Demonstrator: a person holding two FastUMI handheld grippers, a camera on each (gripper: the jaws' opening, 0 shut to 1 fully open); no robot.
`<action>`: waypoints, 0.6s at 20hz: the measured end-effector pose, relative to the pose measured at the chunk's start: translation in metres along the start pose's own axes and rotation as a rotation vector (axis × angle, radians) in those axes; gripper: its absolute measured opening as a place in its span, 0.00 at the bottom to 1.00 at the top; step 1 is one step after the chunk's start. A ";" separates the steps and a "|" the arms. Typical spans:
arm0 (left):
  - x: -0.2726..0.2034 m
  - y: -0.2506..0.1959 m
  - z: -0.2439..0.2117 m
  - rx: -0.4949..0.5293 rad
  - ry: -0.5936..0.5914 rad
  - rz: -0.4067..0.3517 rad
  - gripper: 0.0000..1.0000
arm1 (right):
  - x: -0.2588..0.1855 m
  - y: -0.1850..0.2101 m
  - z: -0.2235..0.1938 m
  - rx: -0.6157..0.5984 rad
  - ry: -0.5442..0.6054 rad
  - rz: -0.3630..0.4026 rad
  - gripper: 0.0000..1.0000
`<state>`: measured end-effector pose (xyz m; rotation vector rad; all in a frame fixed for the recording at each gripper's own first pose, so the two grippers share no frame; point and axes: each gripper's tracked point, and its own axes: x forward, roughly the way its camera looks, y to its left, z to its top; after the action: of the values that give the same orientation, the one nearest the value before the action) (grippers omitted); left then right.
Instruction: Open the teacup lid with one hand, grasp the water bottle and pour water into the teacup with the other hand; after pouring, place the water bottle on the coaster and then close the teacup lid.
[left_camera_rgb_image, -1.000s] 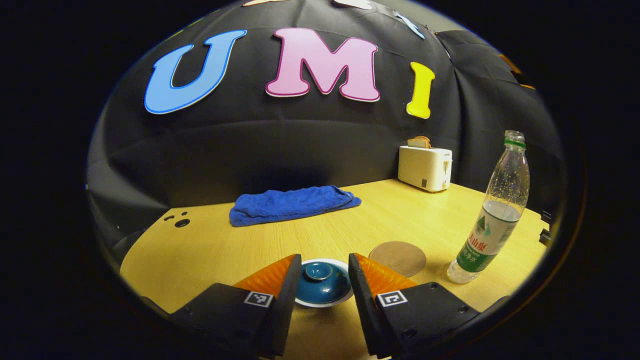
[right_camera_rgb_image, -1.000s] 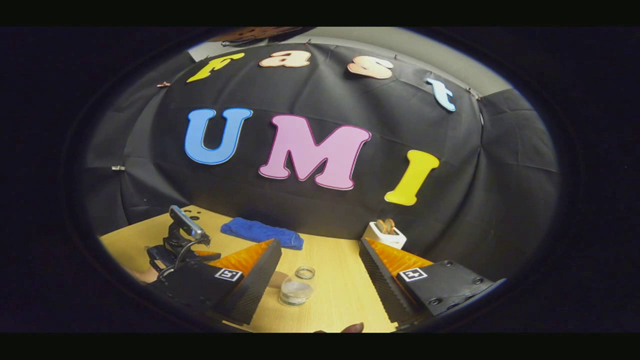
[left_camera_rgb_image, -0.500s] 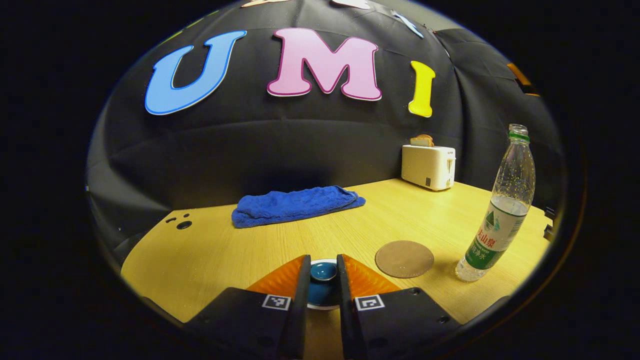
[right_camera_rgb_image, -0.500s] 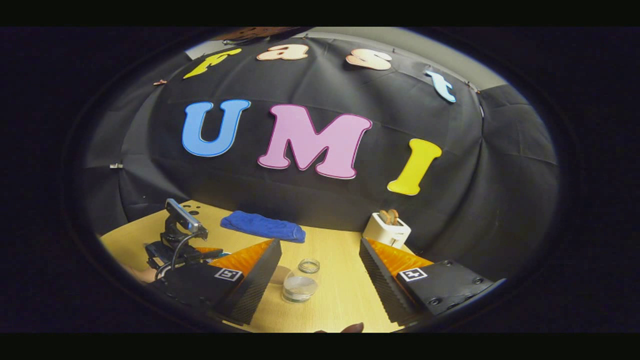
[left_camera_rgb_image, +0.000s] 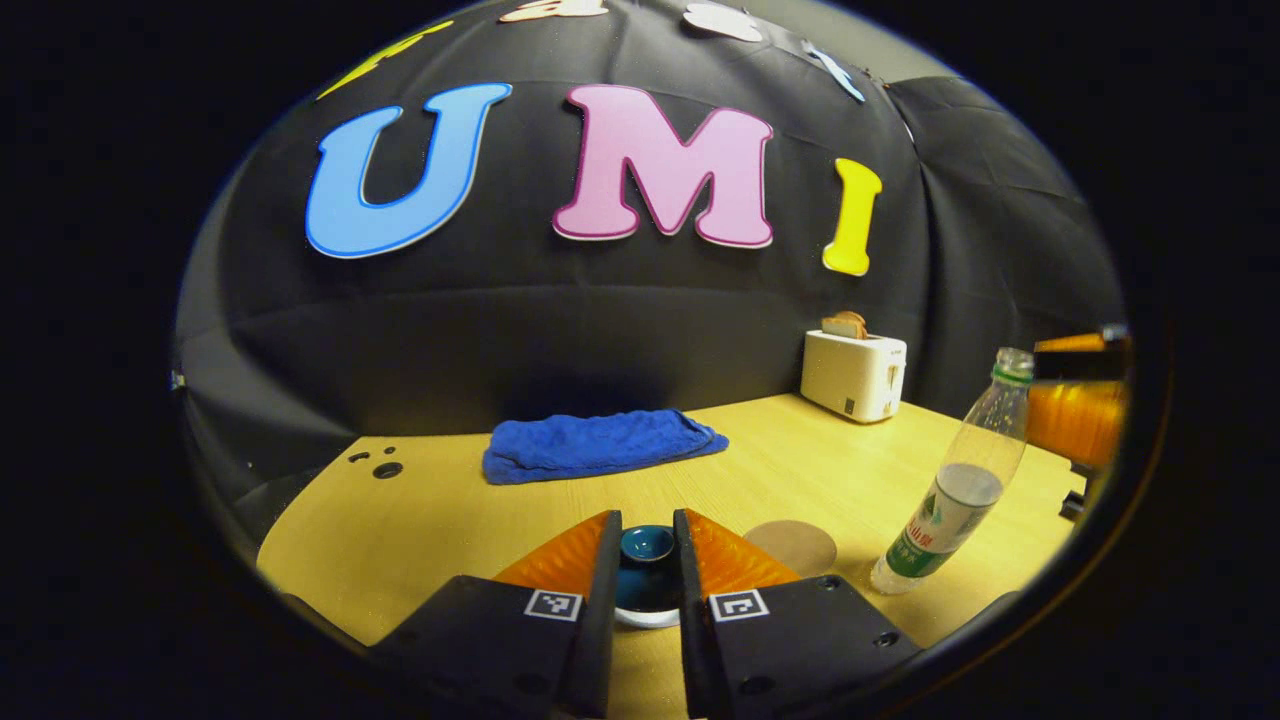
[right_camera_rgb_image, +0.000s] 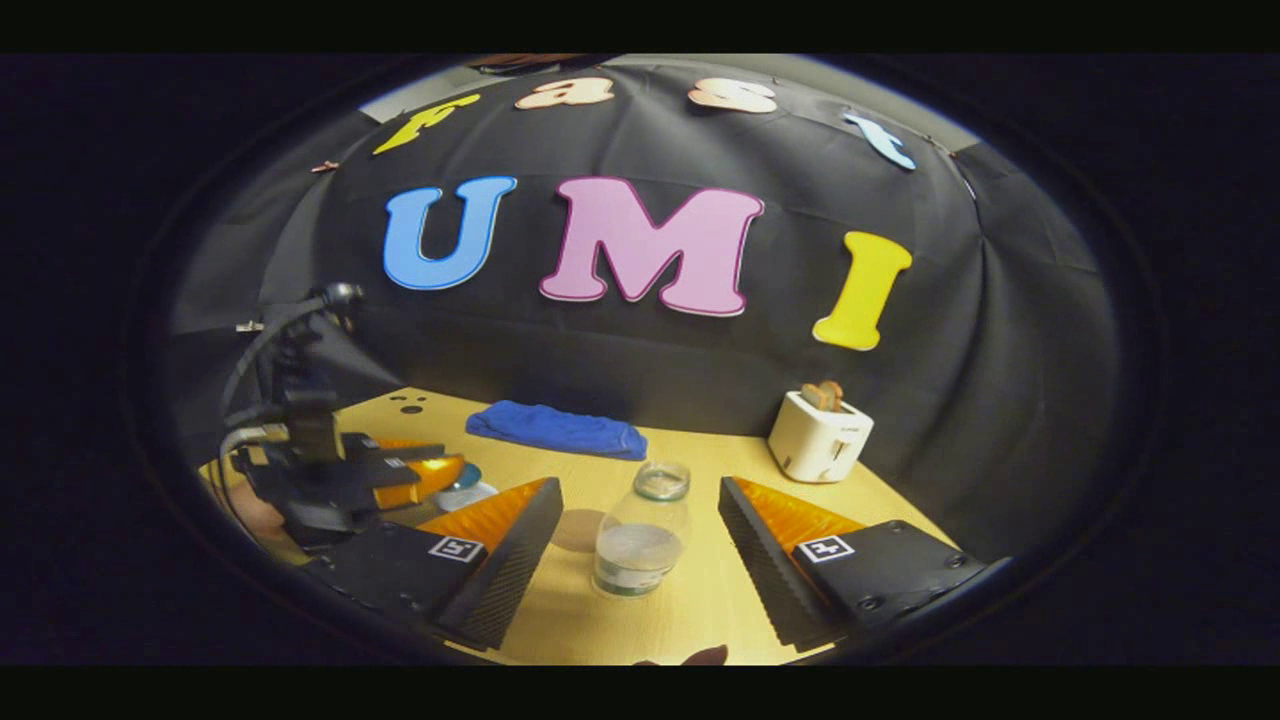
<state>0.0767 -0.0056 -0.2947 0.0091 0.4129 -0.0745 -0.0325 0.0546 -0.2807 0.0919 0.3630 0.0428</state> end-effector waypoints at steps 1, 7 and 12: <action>-0.007 0.004 0.004 -0.009 -0.005 0.010 0.32 | 0.005 0.000 -0.009 0.009 0.004 0.005 0.97; -0.035 0.027 0.027 -0.027 -0.033 0.060 0.32 | 0.028 -0.004 -0.055 0.037 0.030 0.016 0.97; -0.047 0.033 0.035 -0.050 -0.057 0.091 0.28 | 0.043 0.001 -0.092 0.035 0.061 0.027 0.98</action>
<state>0.0500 0.0299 -0.2434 -0.0239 0.3569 0.0251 -0.0255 0.0661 -0.3808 0.1304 0.4234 0.0658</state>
